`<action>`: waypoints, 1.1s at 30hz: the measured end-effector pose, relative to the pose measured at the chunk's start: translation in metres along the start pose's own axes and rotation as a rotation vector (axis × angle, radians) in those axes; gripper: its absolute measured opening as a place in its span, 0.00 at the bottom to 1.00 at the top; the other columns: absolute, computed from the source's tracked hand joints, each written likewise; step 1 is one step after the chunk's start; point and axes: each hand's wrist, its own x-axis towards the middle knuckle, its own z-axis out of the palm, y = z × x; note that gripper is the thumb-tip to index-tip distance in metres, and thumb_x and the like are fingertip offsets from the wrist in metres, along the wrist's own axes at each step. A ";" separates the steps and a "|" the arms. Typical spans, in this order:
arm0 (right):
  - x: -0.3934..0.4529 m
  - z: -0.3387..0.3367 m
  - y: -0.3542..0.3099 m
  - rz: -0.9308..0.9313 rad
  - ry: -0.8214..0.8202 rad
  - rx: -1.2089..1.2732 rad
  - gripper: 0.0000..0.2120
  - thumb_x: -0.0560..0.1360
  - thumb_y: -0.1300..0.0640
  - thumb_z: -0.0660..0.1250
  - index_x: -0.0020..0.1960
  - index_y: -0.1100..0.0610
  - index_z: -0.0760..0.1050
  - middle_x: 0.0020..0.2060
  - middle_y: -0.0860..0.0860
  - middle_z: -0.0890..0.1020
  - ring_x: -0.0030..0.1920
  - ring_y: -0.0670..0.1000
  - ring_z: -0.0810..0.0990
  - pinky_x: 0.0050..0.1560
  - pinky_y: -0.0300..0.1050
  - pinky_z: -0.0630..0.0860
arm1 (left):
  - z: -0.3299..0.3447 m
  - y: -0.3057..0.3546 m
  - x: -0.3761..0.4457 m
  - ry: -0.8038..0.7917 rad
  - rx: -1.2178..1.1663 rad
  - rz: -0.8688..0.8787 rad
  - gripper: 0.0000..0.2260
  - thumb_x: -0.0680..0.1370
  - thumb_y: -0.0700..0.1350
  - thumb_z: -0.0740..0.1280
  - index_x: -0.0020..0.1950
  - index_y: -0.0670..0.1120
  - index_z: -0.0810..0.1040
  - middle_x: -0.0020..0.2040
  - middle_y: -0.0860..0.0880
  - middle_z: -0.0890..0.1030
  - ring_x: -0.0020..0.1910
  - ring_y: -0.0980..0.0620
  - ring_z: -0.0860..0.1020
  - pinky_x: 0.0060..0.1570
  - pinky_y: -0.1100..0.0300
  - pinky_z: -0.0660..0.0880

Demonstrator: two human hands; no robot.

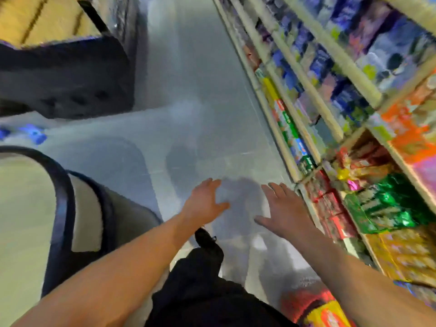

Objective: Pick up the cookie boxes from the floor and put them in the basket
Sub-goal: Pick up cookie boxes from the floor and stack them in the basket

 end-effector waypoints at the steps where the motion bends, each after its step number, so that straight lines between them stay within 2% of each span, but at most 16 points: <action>1: 0.029 -0.007 -0.018 -0.056 -0.018 -0.044 0.47 0.69 0.31 0.65 0.79 0.52 0.53 0.77 0.51 0.59 0.77 0.58 0.55 0.76 0.52 0.55 | -0.016 -0.019 0.008 0.041 -0.028 -0.036 0.34 0.75 0.56 0.69 0.76 0.48 0.60 0.77 0.43 0.59 0.76 0.46 0.60 0.72 0.57 0.57; 6: 0.137 -0.036 -0.102 -0.247 -0.057 -0.123 0.45 0.70 0.32 0.64 0.79 0.52 0.53 0.78 0.52 0.57 0.78 0.57 0.52 0.76 0.53 0.53 | -0.080 -0.092 0.035 0.143 -0.111 -0.188 0.34 0.76 0.56 0.68 0.77 0.49 0.59 0.78 0.44 0.58 0.76 0.46 0.59 0.71 0.57 0.57; 14: 0.284 -0.078 -0.241 -0.511 -0.123 -0.170 0.44 0.71 0.34 0.65 0.78 0.50 0.51 0.77 0.50 0.57 0.77 0.57 0.52 0.75 0.52 0.54 | -0.186 -0.195 0.084 0.264 -0.183 -0.401 0.34 0.76 0.58 0.66 0.77 0.49 0.58 0.77 0.46 0.59 0.75 0.46 0.60 0.73 0.51 0.59; 17: 0.334 -0.095 -0.278 -0.582 -0.164 -0.209 0.44 0.72 0.35 0.65 0.79 0.50 0.50 0.78 0.50 0.56 0.78 0.56 0.51 0.74 0.52 0.53 | -0.210 -0.222 0.109 0.296 -0.216 -0.466 0.34 0.75 0.59 0.65 0.77 0.49 0.58 0.77 0.47 0.60 0.75 0.46 0.60 0.72 0.51 0.60; 23: 0.464 -0.121 -0.343 -0.754 -0.176 -0.309 0.45 0.70 0.34 0.65 0.78 0.51 0.52 0.76 0.50 0.59 0.76 0.56 0.55 0.74 0.51 0.55 | -0.266 -0.278 0.182 0.385 -0.305 -0.596 0.34 0.76 0.57 0.66 0.77 0.48 0.58 0.77 0.45 0.59 0.75 0.46 0.59 0.72 0.54 0.58; 28: 0.574 -0.145 -0.404 -0.915 -0.217 -0.415 0.45 0.69 0.33 0.66 0.78 0.51 0.53 0.76 0.51 0.59 0.76 0.57 0.55 0.74 0.52 0.55 | -0.322 -0.310 0.240 0.484 -0.447 -0.764 0.33 0.76 0.57 0.66 0.77 0.47 0.59 0.77 0.45 0.60 0.76 0.47 0.59 0.72 0.54 0.58; 33: 0.647 -0.154 -0.485 -1.067 -0.230 -0.478 0.45 0.68 0.32 0.65 0.78 0.51 0.54 0.76 0.50 0.61 0.76 0.57 0.56 0.74 0.53 0.57 | -0.366 -0.348 0.264 0.598 -0.570 -0.911 0.34 0.76 0.58 0.66 0.78 0.49 0.57 0.78 0.46 0.58 0.76 0.47 0.58 0.72 0.55 0.56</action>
